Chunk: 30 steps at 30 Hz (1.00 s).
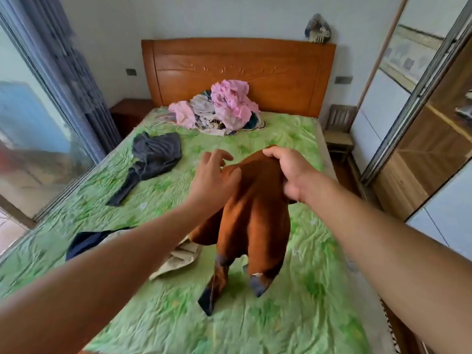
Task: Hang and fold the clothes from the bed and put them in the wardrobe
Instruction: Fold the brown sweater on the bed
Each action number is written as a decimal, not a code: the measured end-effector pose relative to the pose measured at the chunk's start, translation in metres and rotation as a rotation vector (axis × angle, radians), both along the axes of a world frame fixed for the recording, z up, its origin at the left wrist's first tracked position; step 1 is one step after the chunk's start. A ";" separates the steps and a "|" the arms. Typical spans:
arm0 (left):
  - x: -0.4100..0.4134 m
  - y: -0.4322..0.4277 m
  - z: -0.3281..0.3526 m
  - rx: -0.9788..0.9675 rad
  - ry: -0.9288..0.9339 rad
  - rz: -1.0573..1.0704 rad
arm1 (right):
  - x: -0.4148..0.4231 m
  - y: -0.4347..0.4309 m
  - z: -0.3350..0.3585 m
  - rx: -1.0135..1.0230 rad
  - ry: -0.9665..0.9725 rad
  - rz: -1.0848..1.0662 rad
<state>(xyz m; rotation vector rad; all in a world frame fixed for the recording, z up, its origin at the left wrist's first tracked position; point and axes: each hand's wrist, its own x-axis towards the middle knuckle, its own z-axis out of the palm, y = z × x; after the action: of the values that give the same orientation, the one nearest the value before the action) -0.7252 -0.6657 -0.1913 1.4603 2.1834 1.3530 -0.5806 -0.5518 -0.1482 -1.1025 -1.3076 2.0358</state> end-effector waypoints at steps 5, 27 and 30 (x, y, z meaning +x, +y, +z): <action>0.068 -0.007 -0.015 -0.238 -0.225 -0.286 | 0.026 0.005 0.019 -0.087 0.025 -0.131; 0.085 0.076 0.070 -0.050 -0.810 -0.277 | 0.108 0.018 -0.035 0.903 -0.351 0.141; 0.072 0.064 0.067 -0.075 -0.741 -0.379 | 0.095 0.019 -0.029 0.951 -0.428 0.041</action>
<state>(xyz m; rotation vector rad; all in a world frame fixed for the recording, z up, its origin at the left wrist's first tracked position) -0.6530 -0.6014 -0.1241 1.0320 1.3953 1.3586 -0.4858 -0.5331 -0.1776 -1.0283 -2.1703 0.9390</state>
